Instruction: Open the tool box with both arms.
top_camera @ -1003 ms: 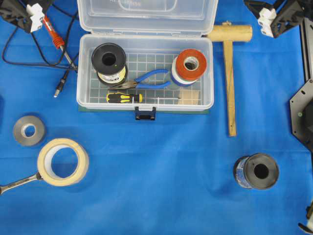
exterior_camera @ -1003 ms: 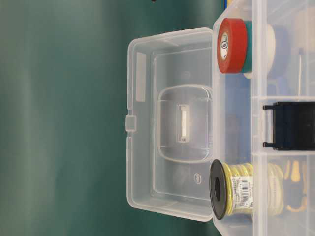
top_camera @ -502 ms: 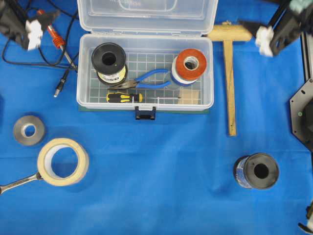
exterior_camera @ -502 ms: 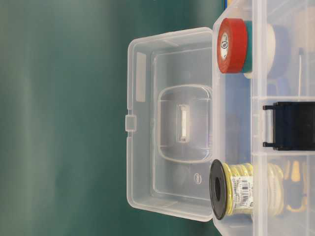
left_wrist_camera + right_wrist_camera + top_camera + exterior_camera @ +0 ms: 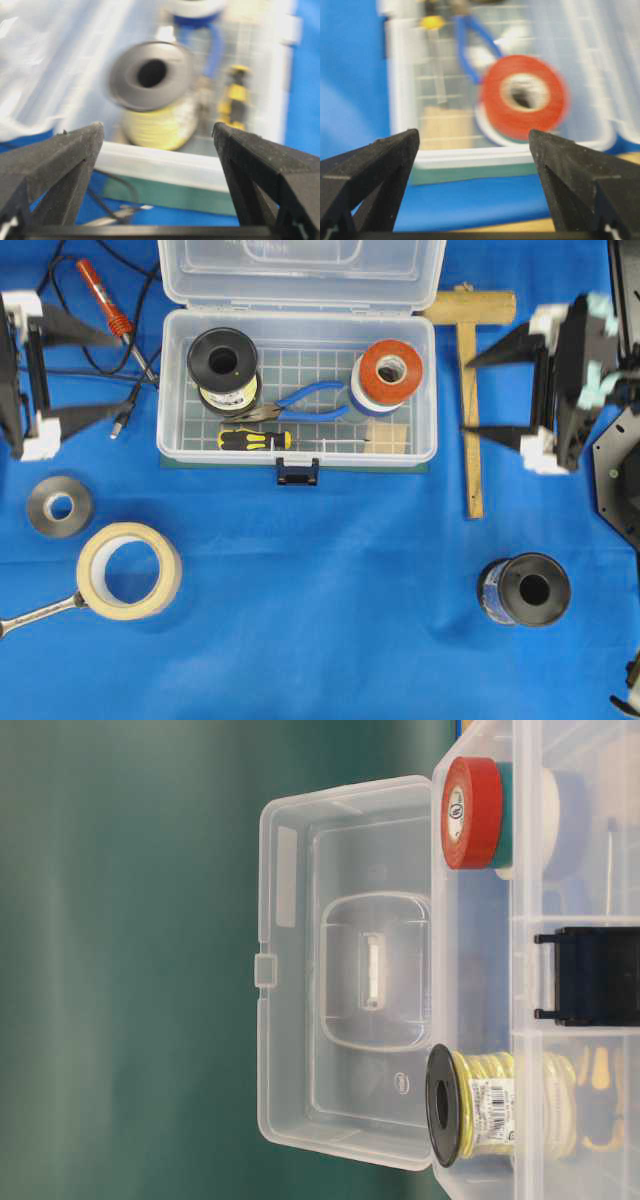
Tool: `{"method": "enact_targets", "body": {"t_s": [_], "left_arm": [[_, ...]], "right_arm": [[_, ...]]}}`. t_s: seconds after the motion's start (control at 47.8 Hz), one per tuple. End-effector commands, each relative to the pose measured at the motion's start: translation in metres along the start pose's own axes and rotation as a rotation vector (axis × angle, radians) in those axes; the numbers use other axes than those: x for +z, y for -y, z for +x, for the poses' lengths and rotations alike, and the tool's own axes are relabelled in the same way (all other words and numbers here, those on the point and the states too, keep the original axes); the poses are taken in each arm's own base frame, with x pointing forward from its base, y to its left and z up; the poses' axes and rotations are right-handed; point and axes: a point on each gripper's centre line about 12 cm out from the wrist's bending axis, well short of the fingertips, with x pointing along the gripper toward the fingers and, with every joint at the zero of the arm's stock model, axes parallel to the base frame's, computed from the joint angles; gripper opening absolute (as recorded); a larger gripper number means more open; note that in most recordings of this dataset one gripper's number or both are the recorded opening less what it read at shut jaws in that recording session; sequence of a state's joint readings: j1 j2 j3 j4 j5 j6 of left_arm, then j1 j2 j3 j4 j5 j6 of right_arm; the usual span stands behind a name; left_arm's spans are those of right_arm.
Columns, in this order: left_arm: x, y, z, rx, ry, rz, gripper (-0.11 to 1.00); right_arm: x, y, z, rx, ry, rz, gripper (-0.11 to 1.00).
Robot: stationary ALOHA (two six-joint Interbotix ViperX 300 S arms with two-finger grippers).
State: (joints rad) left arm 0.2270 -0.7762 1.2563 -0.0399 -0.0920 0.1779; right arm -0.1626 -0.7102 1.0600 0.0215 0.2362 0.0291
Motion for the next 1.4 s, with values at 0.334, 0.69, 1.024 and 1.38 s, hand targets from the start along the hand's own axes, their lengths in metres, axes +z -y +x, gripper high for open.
{"method": "enact_targets", "body": {"t_s": [0.334, 0.69, 1.024, 1.38], "left_arm": [[0.004, 0.024, -0.009, -0.115, -0.005, 0.036, 0.88], [0.007, 0.020, -0.045, -0.112, 0.072, 0.030, 0.88], [-0.008, 0.021, -0.050, -0.111, 0.081, 0.022, 0.88], [-0.010, 0.021, -0.050, -0.111, 0.078, 0.019, 0.88]], "right_arm": [[-0.001, -0.018, -0.003, 0.069, -0.017, -0.018, 0.86], [-0.020, -0.015, -0.042, 0.079, 0.043, -0.014, 0.86], [-0.036, -0.013, -0.047, 0.081, 0.057, 0.005, 0.86], [-0.039, -0.013, -0.043, 0.080, 0.041, 0.015, 0.86]]}}
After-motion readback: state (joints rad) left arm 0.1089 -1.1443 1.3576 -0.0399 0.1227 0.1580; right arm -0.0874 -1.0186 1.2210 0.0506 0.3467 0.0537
